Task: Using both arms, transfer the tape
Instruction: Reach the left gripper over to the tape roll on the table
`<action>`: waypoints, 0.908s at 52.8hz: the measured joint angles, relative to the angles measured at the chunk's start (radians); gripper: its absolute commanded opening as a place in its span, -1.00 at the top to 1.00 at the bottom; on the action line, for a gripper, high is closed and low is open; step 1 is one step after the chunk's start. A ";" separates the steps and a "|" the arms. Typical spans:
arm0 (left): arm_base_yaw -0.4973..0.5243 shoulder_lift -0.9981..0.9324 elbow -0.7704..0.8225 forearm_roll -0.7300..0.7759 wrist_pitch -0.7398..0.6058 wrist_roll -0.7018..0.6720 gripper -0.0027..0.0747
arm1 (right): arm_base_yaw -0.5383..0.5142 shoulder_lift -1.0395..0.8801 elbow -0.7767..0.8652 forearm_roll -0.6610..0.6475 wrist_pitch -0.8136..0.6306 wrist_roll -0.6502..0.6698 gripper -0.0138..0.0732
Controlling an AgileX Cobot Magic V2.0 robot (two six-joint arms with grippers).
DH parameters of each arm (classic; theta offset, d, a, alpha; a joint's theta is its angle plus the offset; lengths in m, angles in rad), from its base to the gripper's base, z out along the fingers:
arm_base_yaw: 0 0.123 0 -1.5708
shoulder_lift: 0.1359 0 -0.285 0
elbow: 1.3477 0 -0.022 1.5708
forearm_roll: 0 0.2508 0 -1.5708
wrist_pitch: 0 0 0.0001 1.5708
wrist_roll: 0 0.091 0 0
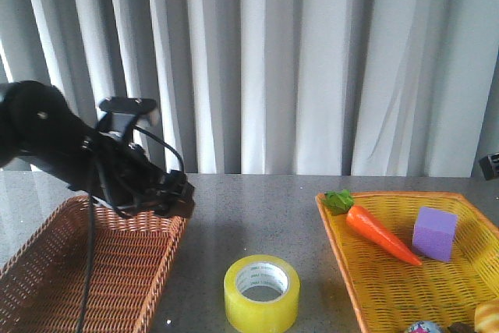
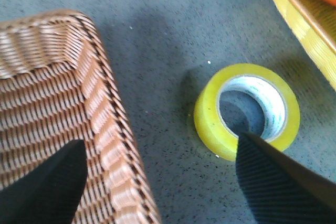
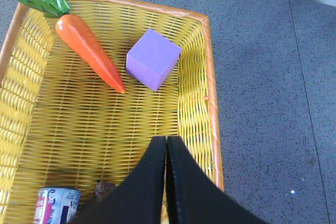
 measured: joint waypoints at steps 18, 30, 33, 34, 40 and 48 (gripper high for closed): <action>-0.164 0.205 -0.148 0.008 0.038 -0.022 -0.50 | 0.000 0.000 0.000 0.000 0.000 0.000 0.70; -0.210 0.300 -0.197 0.115 0.054 -0.108 -0.50 | 0.000 0.000 0.000 0.000 0.001 0.000 0.70; -0.217 0.321 -0.212 0.147 0.063 -0.136 -0.50 | 0.000 0.000 0.000 0.000 0.001 0.000 0.70; -0.218 0.328 -0.218 0.157 0.066 -0.147 -0.50 | 0.000 0.000 0.000 0.000 0.001 0.000 0.70; -0.222 0.360 -0.245 0.180 0.077 -0.202 -0.50 | 0.000 0.000 0.000 0.000 0.001 0.000 0.70; -0.222 0.397 -0.273 0.187 0.082 -0.248 -0.50 | 0.000 0.000 0.000 0.000 0.001 0.000 0.70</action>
